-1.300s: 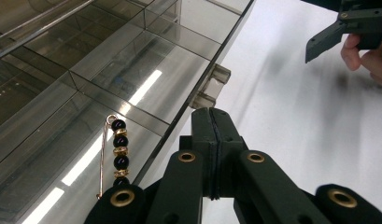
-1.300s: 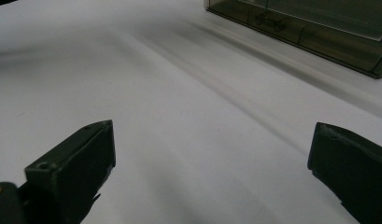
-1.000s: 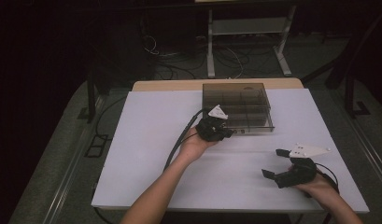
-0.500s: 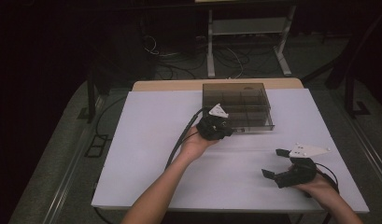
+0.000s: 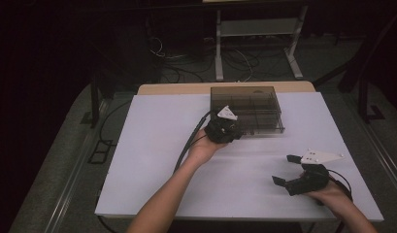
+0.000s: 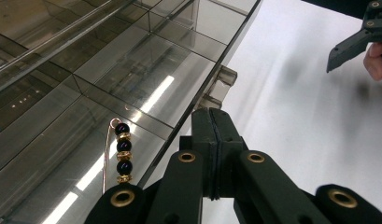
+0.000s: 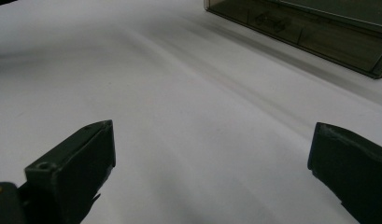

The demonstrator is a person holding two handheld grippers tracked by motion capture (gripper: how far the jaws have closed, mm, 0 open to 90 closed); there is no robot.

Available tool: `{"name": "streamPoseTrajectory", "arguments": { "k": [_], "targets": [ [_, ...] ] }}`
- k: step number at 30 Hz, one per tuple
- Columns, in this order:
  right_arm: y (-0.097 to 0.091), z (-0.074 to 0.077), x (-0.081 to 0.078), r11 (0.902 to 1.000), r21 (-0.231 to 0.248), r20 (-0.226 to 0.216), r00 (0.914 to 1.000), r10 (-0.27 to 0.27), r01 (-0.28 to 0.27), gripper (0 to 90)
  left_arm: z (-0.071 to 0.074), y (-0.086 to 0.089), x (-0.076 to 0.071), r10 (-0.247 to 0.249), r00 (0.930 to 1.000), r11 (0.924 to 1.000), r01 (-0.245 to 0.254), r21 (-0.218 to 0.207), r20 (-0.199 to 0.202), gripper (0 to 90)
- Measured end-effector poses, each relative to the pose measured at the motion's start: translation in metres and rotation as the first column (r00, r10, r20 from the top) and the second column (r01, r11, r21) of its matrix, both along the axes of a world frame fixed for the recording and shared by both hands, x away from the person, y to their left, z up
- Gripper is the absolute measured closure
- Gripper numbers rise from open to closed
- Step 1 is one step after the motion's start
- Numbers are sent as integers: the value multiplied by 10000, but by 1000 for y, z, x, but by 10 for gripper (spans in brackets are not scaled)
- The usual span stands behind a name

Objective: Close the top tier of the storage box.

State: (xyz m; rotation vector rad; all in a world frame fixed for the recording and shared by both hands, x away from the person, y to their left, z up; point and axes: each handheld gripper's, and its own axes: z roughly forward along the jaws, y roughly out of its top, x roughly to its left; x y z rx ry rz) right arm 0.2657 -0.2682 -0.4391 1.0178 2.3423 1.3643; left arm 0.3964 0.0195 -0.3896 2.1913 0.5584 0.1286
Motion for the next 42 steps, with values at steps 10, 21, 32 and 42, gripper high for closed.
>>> {"name": "streamPoseTrajectory", "arguments": {
  "k": [10,21,32,42],
  "targets": [
    [0,0,0,10000,3,4,10000,-1,1,3,0,-1,6,168,9999,9999,-168,-9,-2,892],
    [0,0,0,10000,13,-13,10000,1,-1,3,0,-1,16,375,9993,9993,-375,84,72,892],
    [0,0,0,10000,16,-3,10000,-8,8,3,-1,-1,25,587,9982,9982,-588,113,94,891],
    [0,0,0,10000,11,-5,10000,1,-1,3,-2,-2,33,762,9970,9970,-764,152,115,892]
  ]
}}
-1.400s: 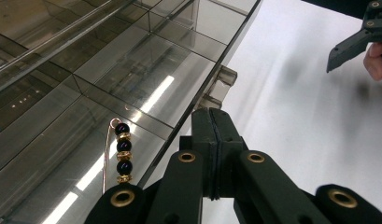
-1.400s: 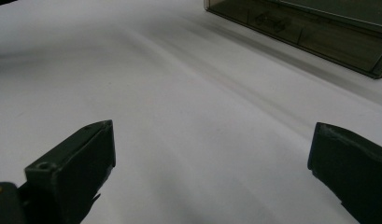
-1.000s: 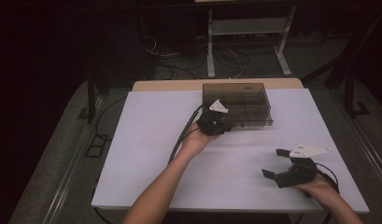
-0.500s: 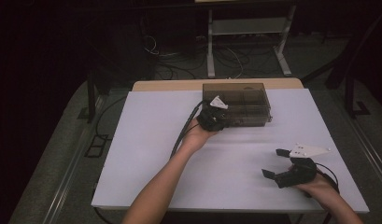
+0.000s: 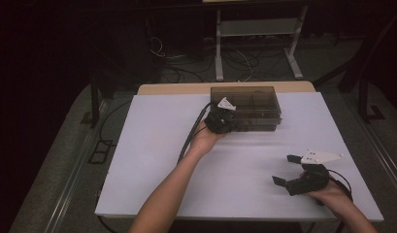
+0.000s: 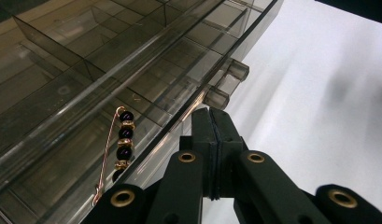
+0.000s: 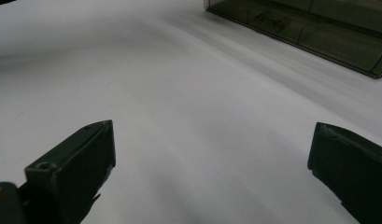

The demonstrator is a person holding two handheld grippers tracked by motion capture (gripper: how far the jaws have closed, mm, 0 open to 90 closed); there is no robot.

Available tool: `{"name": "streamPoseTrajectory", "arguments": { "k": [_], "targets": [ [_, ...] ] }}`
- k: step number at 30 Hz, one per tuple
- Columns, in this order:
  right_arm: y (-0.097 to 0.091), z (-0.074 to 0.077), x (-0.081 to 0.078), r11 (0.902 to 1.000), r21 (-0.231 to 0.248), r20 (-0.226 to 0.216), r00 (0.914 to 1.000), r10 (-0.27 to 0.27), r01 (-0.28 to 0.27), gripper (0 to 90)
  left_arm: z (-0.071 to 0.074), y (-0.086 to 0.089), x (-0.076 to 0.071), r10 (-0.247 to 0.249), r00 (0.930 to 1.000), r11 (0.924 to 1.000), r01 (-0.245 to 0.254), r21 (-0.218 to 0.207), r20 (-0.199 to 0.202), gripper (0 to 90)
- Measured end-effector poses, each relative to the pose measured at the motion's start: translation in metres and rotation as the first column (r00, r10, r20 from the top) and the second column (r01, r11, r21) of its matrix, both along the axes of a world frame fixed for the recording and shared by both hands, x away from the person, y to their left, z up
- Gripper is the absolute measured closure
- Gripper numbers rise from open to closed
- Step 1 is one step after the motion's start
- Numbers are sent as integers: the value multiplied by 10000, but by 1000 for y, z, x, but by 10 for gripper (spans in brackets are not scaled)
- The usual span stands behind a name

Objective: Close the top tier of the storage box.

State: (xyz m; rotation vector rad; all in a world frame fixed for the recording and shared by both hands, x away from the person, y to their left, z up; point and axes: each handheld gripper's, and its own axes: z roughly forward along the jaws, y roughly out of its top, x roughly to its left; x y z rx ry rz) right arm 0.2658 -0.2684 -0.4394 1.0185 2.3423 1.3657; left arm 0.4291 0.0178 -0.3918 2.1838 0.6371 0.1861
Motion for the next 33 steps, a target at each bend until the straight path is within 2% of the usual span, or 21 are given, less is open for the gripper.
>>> {"name": "streamPoseTrajectory", "arguments": {
  "k": [25,33],
  "targets": [
    [0,0,0,10000,11,-19,10000,20,-19,3,-1,-4,19,497,9988,9988,-497,-21,46,892],
    [-1,0,0,10000,39,-4,10000,7,-7,3,-2,-3,19,400,9992,9992,-400,-54,-44,891]
  ]
}}
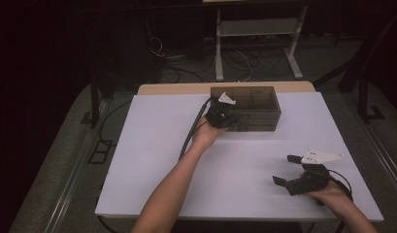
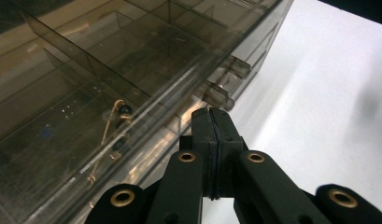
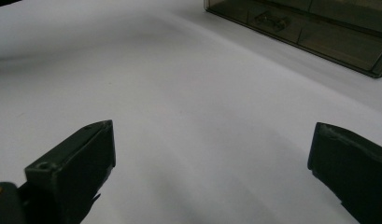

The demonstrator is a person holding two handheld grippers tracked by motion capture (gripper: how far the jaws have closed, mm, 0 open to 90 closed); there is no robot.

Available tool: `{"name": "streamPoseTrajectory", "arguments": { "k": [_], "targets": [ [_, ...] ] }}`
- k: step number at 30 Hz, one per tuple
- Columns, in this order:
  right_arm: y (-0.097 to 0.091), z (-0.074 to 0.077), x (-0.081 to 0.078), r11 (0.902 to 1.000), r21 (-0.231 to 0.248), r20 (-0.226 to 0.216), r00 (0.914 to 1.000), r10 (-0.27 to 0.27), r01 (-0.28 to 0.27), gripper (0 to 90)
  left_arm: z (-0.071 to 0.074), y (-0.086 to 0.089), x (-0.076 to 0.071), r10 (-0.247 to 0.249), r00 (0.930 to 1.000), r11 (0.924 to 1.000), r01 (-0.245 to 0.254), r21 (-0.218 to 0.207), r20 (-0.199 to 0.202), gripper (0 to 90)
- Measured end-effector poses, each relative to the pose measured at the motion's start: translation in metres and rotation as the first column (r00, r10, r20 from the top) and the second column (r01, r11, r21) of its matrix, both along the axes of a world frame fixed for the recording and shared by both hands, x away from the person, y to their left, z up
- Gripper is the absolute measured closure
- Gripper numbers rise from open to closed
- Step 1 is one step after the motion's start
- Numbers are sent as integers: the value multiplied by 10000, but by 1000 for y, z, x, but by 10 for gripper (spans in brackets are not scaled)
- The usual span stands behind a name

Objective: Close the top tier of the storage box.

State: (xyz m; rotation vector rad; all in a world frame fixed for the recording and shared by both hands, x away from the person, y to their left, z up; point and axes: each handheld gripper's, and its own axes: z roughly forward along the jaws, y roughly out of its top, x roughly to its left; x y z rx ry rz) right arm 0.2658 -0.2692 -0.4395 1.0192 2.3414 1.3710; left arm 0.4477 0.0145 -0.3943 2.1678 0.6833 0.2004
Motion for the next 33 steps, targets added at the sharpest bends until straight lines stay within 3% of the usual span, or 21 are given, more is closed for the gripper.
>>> {"name": "streamPoseTrajectory", "arguments": {
  "k": [8,13,20,33],
  "targets": [
    [0,0,0,10000,25,-3,10000,-8,8,3,4,7,-14,-306,9995,9995,306,-93,33,847],
    [-1,0,0,10000,25,1,10000,-51,51,3,6,18,-24,-358,9994,9989,357,-290,-12,734],
    [0,0,0,10000,-14,13,10000,-37,37,3,8,35,-38,-403,9992,9987,405,-301,68,647],
    [0,0,0,10000,-33,-8,10000,-13,13,3,10,52,-52,-409,9989,9986,416,-339,218,436]
  ]
}}
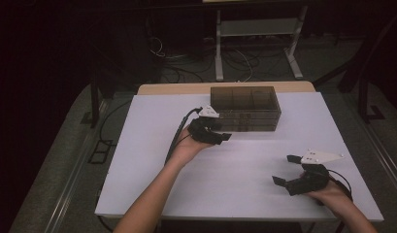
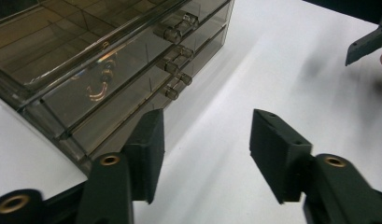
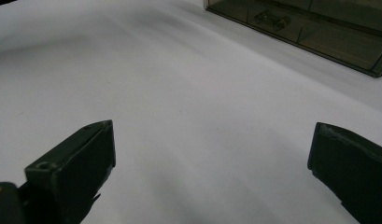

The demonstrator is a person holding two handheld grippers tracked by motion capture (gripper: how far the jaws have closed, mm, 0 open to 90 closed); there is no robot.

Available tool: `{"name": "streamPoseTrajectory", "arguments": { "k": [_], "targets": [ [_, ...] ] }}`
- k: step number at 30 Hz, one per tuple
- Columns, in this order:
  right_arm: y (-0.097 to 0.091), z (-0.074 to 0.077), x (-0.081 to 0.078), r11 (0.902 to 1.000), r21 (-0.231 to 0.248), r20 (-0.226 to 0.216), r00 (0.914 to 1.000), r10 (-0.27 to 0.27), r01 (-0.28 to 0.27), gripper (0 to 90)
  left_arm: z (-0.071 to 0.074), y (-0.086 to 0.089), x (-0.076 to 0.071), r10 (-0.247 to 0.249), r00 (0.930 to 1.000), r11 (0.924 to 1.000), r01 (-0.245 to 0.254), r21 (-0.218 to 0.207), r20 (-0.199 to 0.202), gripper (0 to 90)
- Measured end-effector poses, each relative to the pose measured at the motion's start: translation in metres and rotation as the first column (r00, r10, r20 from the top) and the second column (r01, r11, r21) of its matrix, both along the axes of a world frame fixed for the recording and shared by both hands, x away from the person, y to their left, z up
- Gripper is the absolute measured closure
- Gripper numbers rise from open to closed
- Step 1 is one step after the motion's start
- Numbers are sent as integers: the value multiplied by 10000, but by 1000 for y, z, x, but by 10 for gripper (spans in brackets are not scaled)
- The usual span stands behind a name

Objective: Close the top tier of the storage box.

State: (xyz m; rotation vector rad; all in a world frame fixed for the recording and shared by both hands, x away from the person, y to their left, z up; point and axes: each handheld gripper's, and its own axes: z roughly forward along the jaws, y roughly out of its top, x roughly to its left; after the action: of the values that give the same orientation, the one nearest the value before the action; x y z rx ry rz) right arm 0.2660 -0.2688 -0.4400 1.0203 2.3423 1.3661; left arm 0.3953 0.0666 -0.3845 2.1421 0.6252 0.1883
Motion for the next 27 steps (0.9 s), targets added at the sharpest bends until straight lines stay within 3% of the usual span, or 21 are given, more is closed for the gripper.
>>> {"name": "streamPoseTrajectory", "arguments": {
  "k": [13,27],
  "targets": [
    [0,0,0,10000,-6,1,10000,5,-5,3,-9,23,-19,258,9994,9994,-252,-233,245,183],
    [1,1,0,10000,-8,13,10000,17,-17,3,-15,46,-38,527,9978,9972,-505,-553,401,0]
  ]
}}
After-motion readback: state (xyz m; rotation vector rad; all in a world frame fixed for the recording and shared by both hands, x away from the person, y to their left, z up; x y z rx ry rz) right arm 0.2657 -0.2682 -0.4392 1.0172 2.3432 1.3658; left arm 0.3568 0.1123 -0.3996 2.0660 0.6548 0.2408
